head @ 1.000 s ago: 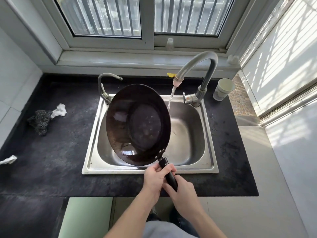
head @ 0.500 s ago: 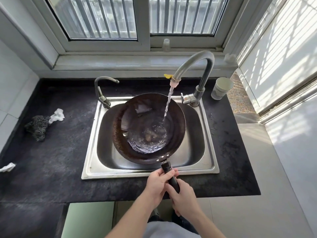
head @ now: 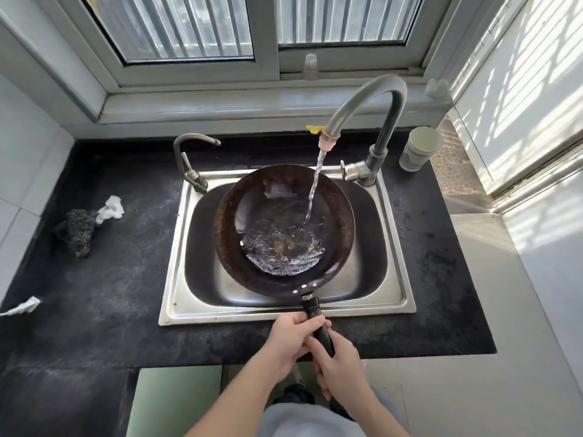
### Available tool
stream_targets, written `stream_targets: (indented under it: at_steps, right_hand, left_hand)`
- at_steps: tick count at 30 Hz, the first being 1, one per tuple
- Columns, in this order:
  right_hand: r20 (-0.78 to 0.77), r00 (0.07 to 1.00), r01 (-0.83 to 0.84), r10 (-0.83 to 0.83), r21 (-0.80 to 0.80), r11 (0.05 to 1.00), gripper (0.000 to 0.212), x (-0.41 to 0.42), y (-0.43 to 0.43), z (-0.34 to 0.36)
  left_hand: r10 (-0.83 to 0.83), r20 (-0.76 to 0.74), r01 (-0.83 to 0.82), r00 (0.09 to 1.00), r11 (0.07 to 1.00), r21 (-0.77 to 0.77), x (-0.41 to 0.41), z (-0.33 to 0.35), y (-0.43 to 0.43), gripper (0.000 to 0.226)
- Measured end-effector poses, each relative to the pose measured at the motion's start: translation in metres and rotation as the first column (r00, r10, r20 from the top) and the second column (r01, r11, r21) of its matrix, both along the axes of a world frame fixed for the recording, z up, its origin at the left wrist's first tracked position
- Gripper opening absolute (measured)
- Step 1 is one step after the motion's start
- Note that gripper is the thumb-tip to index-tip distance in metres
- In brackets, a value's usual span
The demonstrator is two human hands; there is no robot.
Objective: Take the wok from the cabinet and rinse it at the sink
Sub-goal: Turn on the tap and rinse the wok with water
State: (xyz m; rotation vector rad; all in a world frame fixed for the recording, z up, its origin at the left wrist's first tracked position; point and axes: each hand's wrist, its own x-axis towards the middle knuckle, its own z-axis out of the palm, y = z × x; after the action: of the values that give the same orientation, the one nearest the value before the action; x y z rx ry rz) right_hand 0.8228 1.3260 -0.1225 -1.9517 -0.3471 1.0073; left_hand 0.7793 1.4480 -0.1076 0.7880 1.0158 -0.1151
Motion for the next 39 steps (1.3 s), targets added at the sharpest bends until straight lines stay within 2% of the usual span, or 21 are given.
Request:
stream_targets:
  at_steps: [11, 19, 23, 26, 30, 33, 35, 37, 39]
  right_hand:
    - [-0.094, 0.995, 0.023, -0.02, 0.029, 0.999, 0.022, -0.001, 0.008, 0.001]
    - [-0.295, 0.955, 0.067, -0.04, 0.083, 0.994, 0.029, 0.007, 0.003, 0.008]
    - [-0.253, 0.966, 0.071, -0.059, 0.039, 0.997, 0.024, 0.002, 0.007, 0.006]
    - [-0.217, 0.973, 0.073, -0.076, -0.021, 0.997, 0.014, -0.005, 0.011, 0.003]
    - [-0.167, 0.984, 0.052, -0.058, -0.036, 0.998, 0.016, -0.012, 0.017, 0.005]
    - [-0.197, 0.98, -0.028, 0.013, -0.074, 0.997, 0.014, -0.006, 0.017, 0.013]
    - [-0.198, 0.972, -0.157, 0.128, -0.138, 0.978, 0.026, 0.014, 0.011, 0.021]
    - [-0.125, 0.972, -0.223, 0.2, -0.213, 0.951, 0.04, 0.044, 0.002, 0.031]
    - [0.062, 0.975, -0.189, 0.215, -0.283, 0.94, 0.041, 0.077, -0.002, 0.04]
  left_hand:
    - [-0.089, -0.066, 0.09, 0.994, 0.996, 0.019, -0.004, -0.002, 0.008, 0.024]
    - [-0.08, -0.04, 0.078, 0.996, 0.995, -0.056, -0.001, 0.0, 0.004, 0.025]
    - [-0.093, -0.015, 0.091, 0.996, 0.993, -0.079, -0.001, 0.002, 0.004, 0.027]
    - [-0.094, -0.015, 0.094, 0.995, 0.995, -0.039, -0.003, 0.001, 0.004, 0.029]
    - [-0.031, -0.036, 0.031, 0.999, 0.999, 0.006, -0.009, 0.0, 0.001, 0.024]
    - [0.007, -0.08, -0.005, 0.997, 1.0, 0.026, -0.007, -0.001, -0.004, 0.021]
    - [0.044, -0.082, -0.041, 0.996, 0.999, 0.031, -0.004, -0.001, -0.007, 0.018]
    - [0.079, -0.072, -0.077, 0.994, 0.996, 0.041, -0.003, 0.0, -0.01, 0.015]
    - [0.148, -0.052, -0.147, 0.988, 0.989, 0.012, -0.003, 0.001, -0.012, 0.012]
